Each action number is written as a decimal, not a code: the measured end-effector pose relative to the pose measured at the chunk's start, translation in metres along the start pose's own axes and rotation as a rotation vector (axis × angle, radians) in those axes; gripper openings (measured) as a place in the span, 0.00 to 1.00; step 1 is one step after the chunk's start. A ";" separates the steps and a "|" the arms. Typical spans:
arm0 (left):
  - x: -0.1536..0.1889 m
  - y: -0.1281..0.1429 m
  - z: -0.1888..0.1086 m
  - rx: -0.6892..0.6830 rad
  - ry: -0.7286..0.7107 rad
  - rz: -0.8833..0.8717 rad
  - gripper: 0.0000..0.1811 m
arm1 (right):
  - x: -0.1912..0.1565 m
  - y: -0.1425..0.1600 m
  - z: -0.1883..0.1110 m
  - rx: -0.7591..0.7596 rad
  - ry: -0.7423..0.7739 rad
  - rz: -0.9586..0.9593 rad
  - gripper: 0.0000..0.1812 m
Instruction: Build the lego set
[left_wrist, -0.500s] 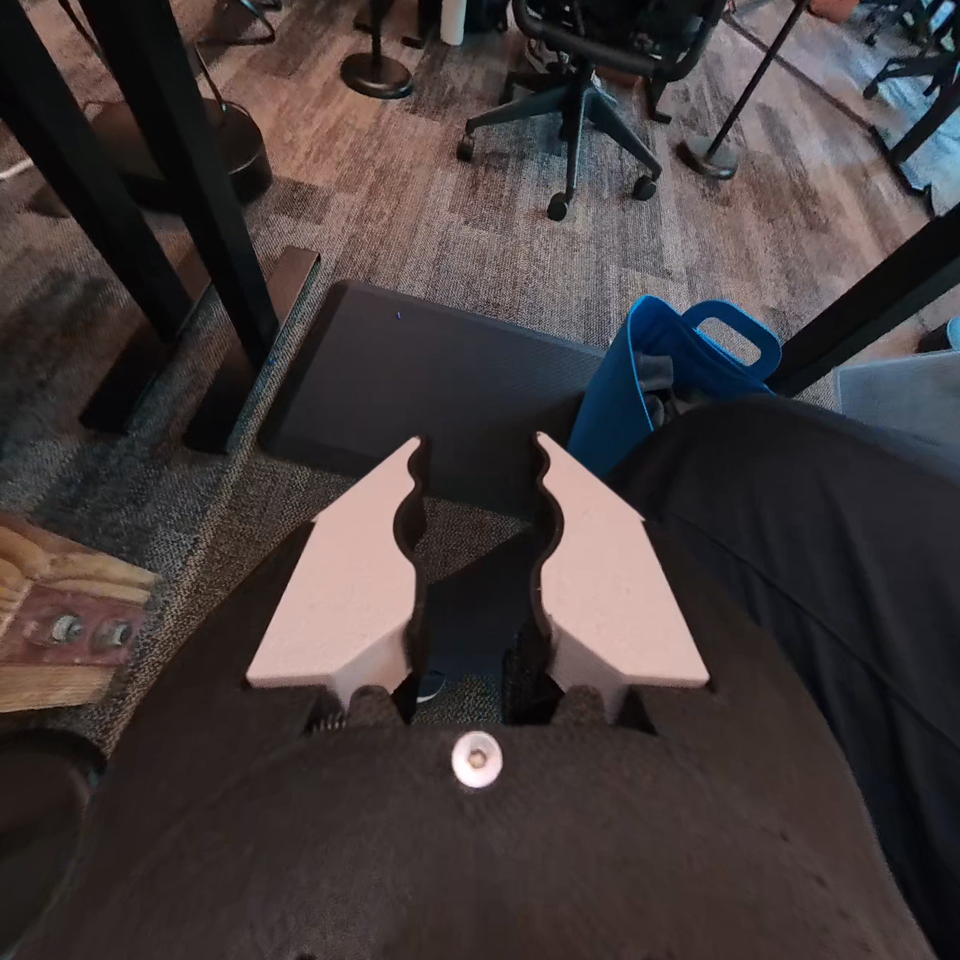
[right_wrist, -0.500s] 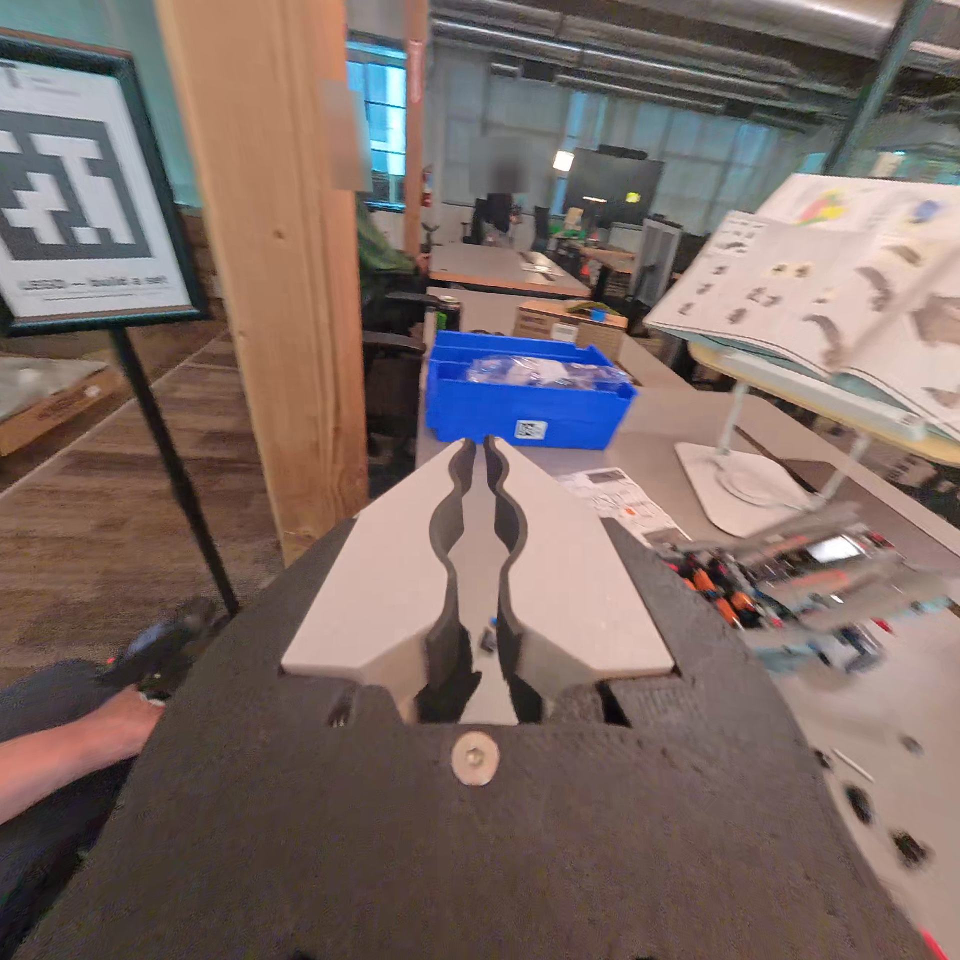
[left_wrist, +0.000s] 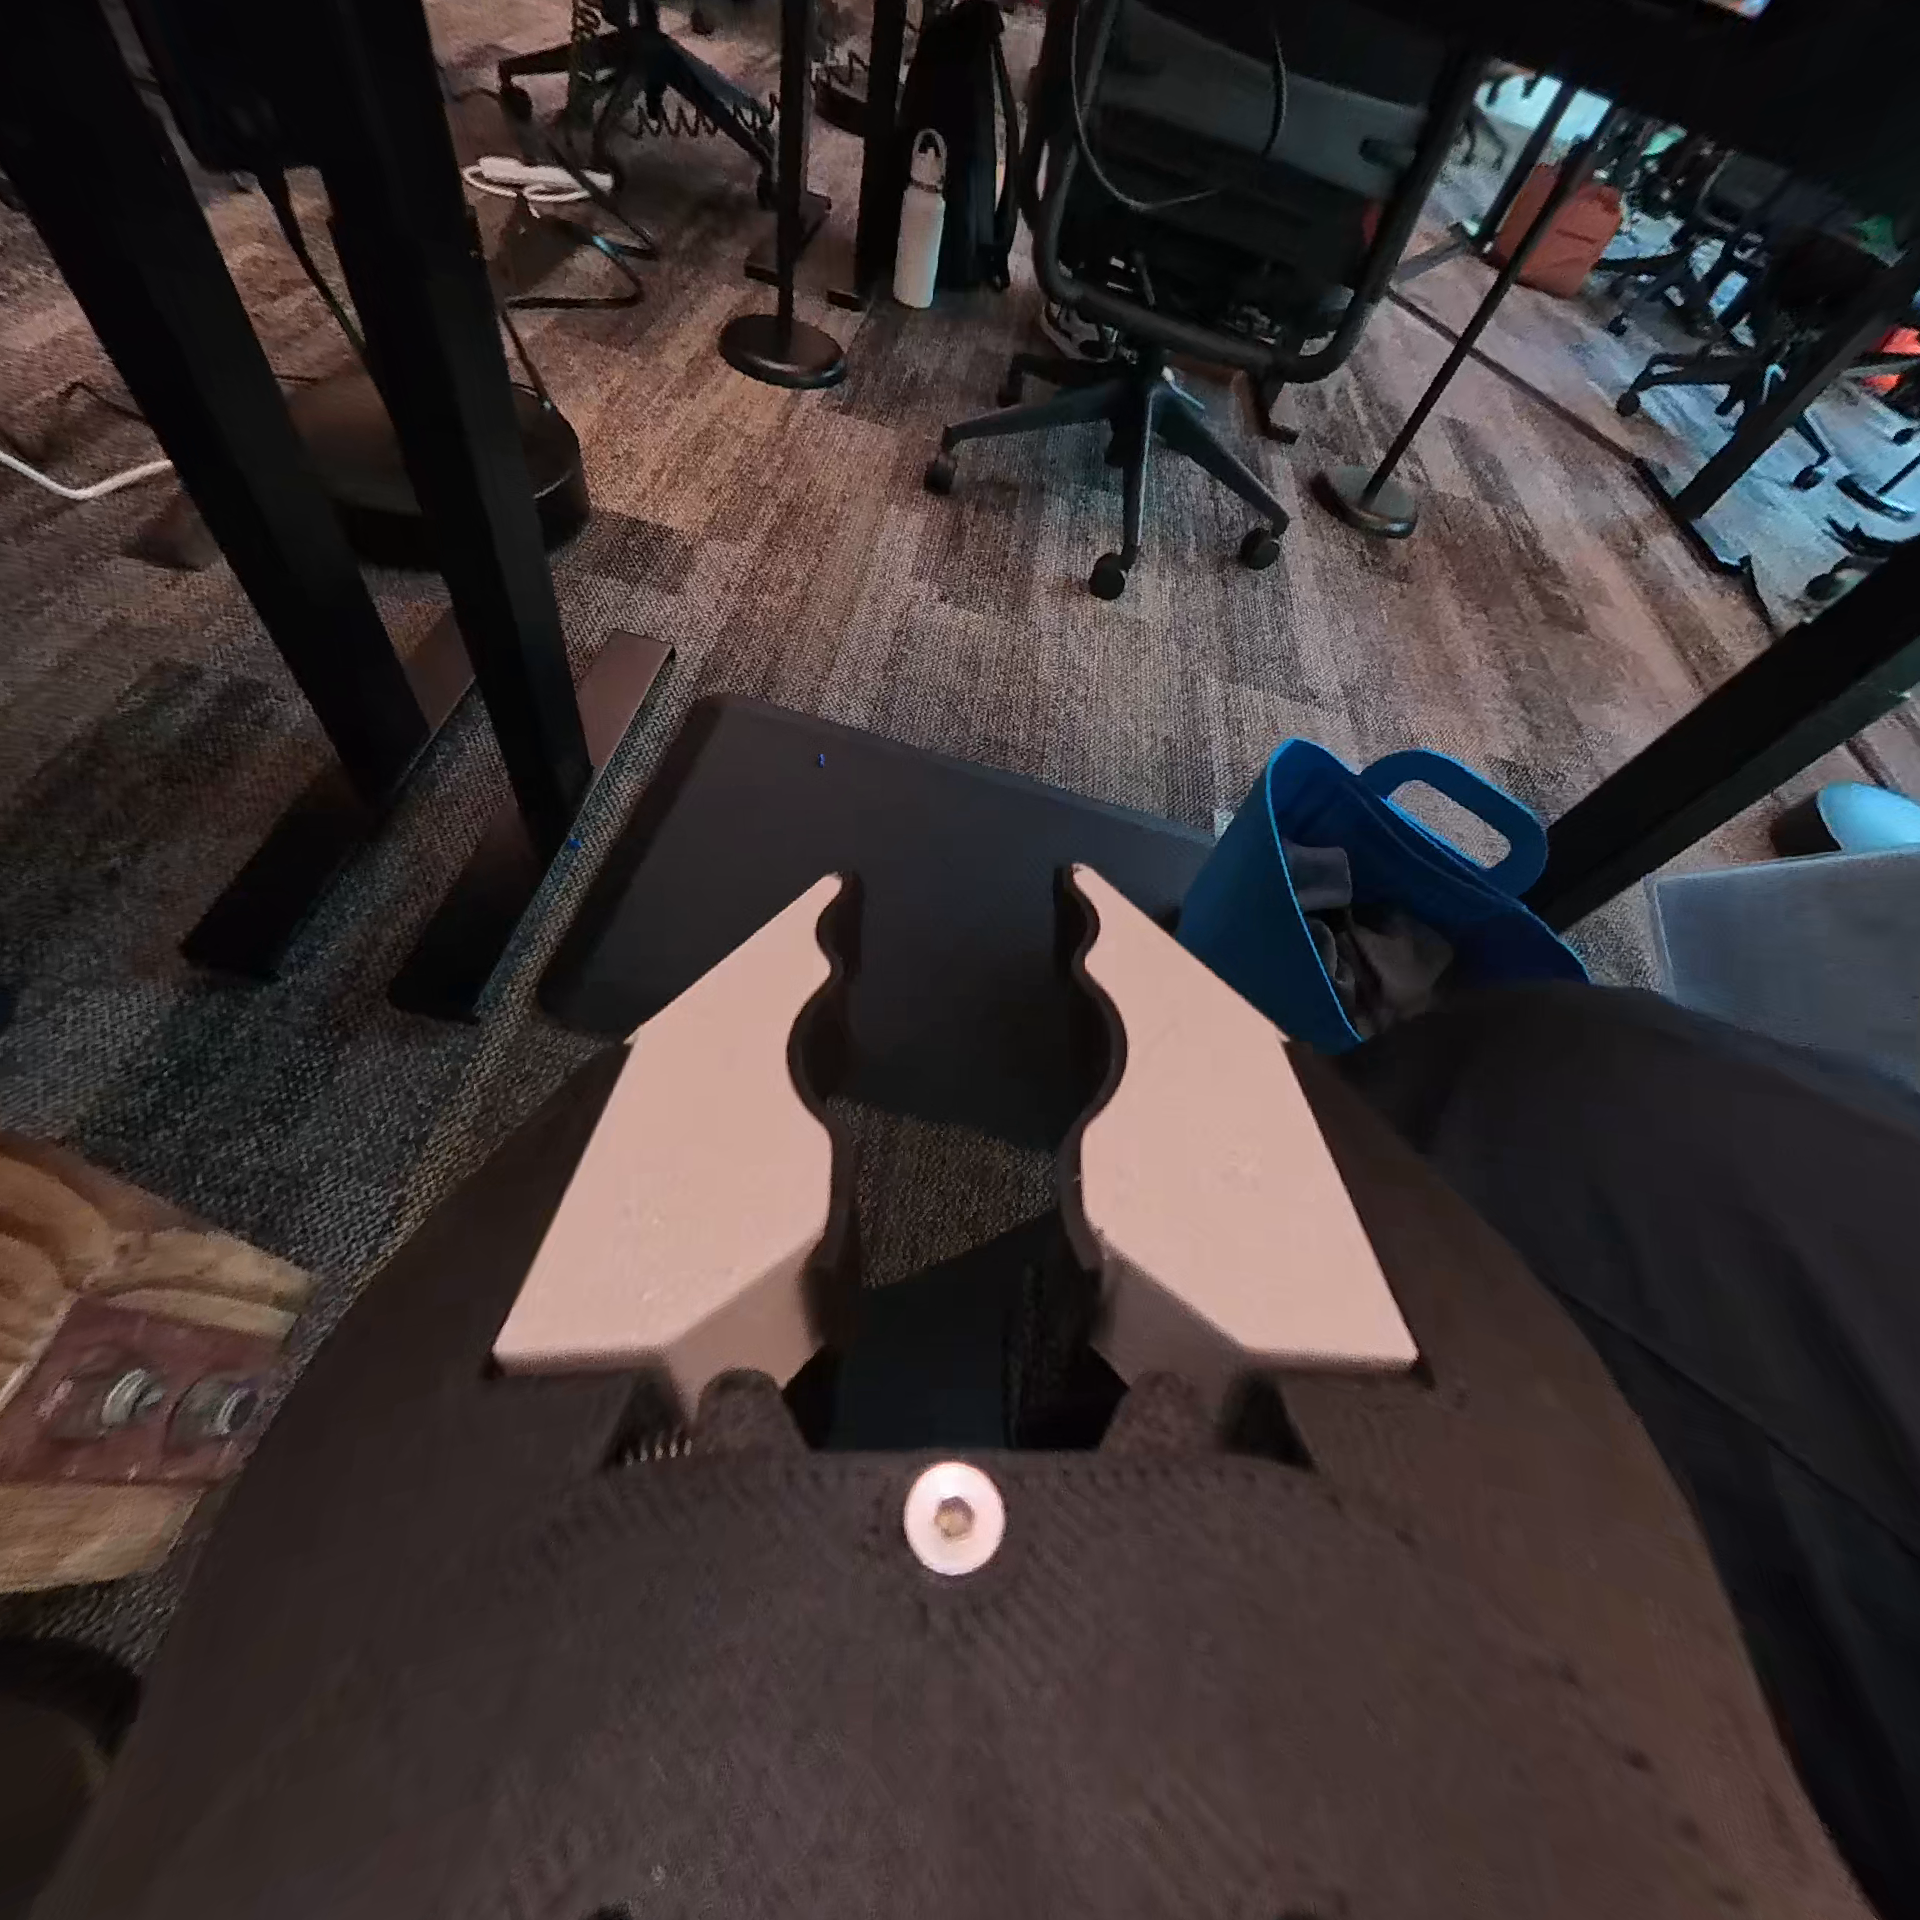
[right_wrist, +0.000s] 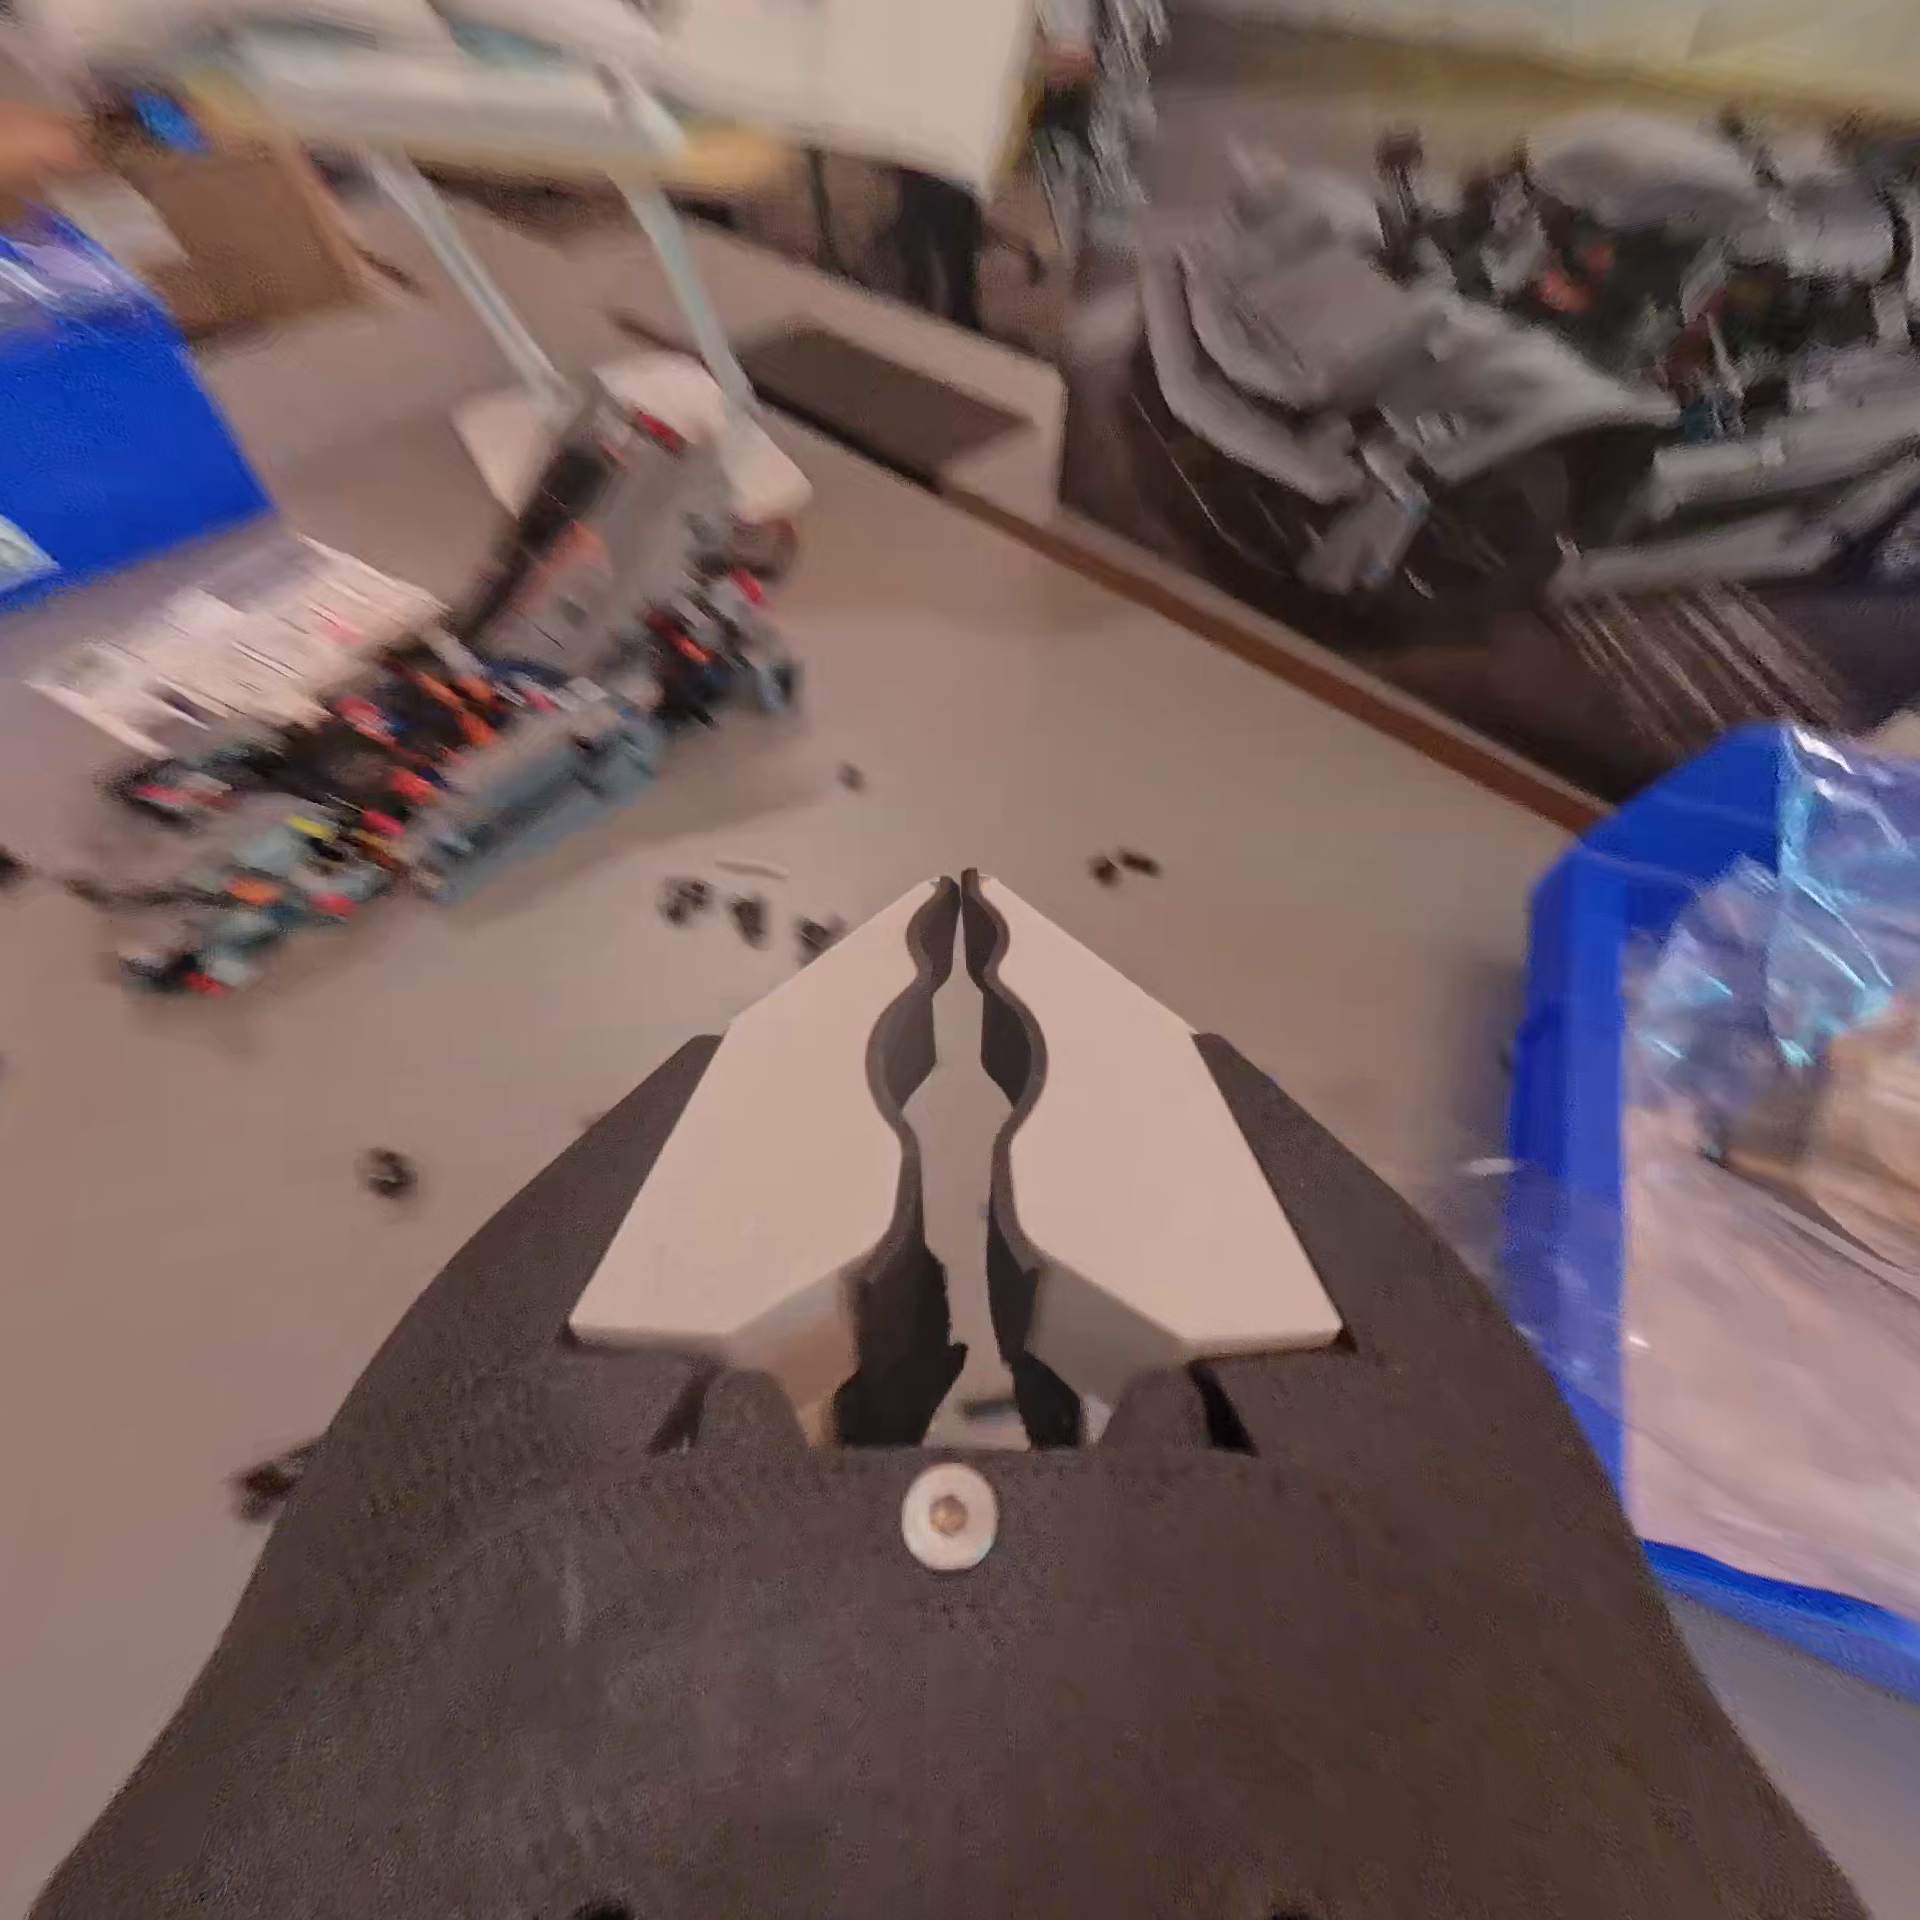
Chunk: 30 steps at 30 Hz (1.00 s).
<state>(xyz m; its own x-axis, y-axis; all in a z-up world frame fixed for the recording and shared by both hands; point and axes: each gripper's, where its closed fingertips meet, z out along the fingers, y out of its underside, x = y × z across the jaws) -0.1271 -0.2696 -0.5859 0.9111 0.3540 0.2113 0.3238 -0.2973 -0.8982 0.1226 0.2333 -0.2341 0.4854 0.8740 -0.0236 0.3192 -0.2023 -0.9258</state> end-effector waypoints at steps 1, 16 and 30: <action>-0.004 0.003 0.009 -0.005 0.015 0.000 0.19 | 0.016 0.013 0.009 -0.074 0.032 -0.004 0.02; -0.020 -0.048 0.083 -0.083 0.191 0.201 0.18 | 0.103 0.102 0.072 -0.541 0.008 -0.136 0.09; 0.030 -0.085 0.092 0.029 0.268 0.217 0.17 | 0.118 0.119 0.068 -0.557 0.098 0.096 0.13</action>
<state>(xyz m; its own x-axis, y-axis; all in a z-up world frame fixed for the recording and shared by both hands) -0.1511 -0.1522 -0.5384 0.9938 0.0389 0.1045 0.1114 -0.3132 -0.9431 0.1623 0.3423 -0.3728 0.5983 0.8004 -0.0386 0.6375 -0.5046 -0.5822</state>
